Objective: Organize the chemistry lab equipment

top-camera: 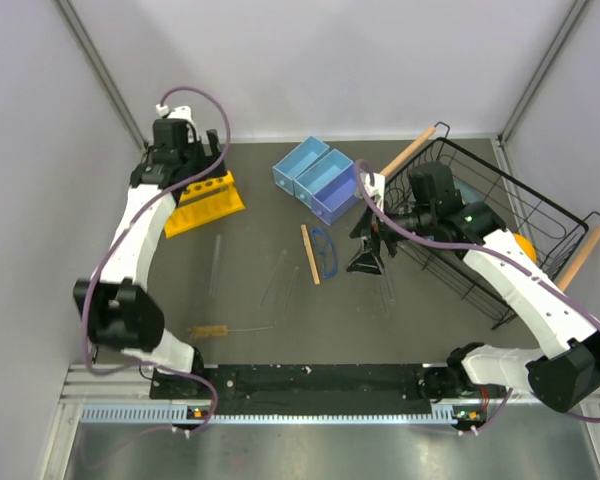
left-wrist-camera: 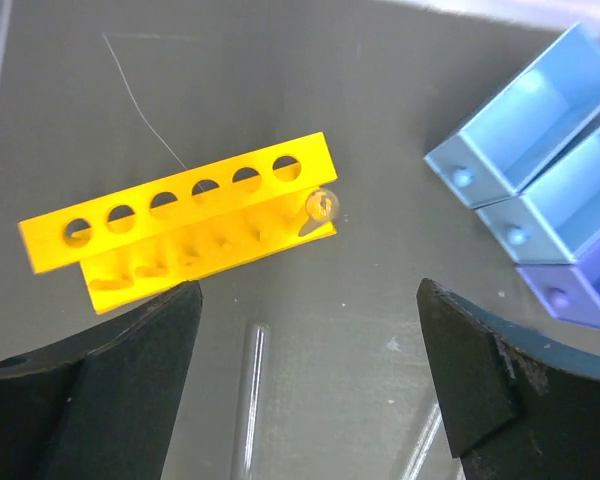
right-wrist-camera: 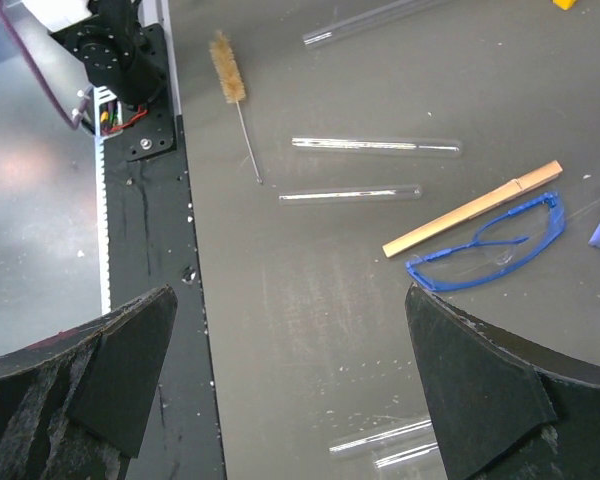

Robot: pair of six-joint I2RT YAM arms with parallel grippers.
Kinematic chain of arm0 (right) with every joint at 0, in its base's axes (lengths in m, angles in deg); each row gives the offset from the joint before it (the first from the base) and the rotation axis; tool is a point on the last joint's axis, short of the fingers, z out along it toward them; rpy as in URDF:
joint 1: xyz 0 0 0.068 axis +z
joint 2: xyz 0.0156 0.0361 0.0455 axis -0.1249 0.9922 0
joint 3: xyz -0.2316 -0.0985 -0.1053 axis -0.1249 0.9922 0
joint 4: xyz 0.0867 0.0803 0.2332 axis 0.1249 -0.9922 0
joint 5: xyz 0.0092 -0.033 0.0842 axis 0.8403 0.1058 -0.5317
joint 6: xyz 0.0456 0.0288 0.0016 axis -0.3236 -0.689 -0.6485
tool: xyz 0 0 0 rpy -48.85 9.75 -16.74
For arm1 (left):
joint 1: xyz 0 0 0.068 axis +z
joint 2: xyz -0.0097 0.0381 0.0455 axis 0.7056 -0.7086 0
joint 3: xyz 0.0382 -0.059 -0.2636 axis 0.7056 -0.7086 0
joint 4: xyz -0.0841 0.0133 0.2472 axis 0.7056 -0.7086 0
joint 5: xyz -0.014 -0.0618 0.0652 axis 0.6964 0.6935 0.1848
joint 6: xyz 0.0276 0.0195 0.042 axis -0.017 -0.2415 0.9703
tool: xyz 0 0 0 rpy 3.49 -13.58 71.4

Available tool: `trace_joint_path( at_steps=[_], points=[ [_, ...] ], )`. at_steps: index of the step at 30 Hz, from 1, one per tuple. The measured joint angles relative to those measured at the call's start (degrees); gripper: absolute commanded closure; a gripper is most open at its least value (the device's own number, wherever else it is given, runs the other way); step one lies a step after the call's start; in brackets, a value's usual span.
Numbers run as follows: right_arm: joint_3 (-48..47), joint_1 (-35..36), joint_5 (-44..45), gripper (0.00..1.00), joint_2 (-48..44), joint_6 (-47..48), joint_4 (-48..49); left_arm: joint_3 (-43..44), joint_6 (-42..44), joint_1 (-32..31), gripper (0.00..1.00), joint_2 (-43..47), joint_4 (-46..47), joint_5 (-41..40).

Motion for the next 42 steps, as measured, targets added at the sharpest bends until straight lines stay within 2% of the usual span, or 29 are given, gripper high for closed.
trace_joint_path(
  at_steps=[8,12,18,22,26,27,32,38,42],
  points=[
    [2.2,0.0,4.4,0.01,-0.2,2.6,-2.0,-12.6,-3.2,0.1,0.01,24.8,1.7,2.1],
    [5.2,0.2,8.4,0.01,-0.7,4.6,-2.9,-20.2,-4.8,0.1,0.01,35.1,1.2,5.9],
    [7.9,4.5,15.0,0.01,0.2,6.6,-4.8,-32.5,-9.0,0.1,0.02,46.9,0.4,14.1],
    [7.2,8.2,16.6,0.02,4.6,6.3,-4.7,-40.0,-11.7,0.1,0.03,51.1,-0.7,18.3],
    [3.1,9.0,16.1,0.02,12.1,3.3,-4.4,-45.2,-13.0,0.1,0.1,50.0,-3.2,19.8],
    [2.1,9.0,15.9,0.02,13.4,2.6,-4.1,-45.7,-13.1,0.1,0.15,49.0,-3.6,20.0],
    [-1.7,9.0,13.2,0.02,18.5,-0.9,-3.0,-46.6,-14.3,-1.7,0.17,39.4,-3.5,22.9],
    [-2.0,9.0,10.9,0.01,19.3,-2.9,-2.6,-44.6,-15.9,-17.7,0.23,24.9,-2.0,18.1],
    [-2.1,9.0,10.0,0.01,19.3,-3.5,-2.2,-41.1,-16.3,-23.4,0.28,15.1,-2.0,12.1]
  ],
)
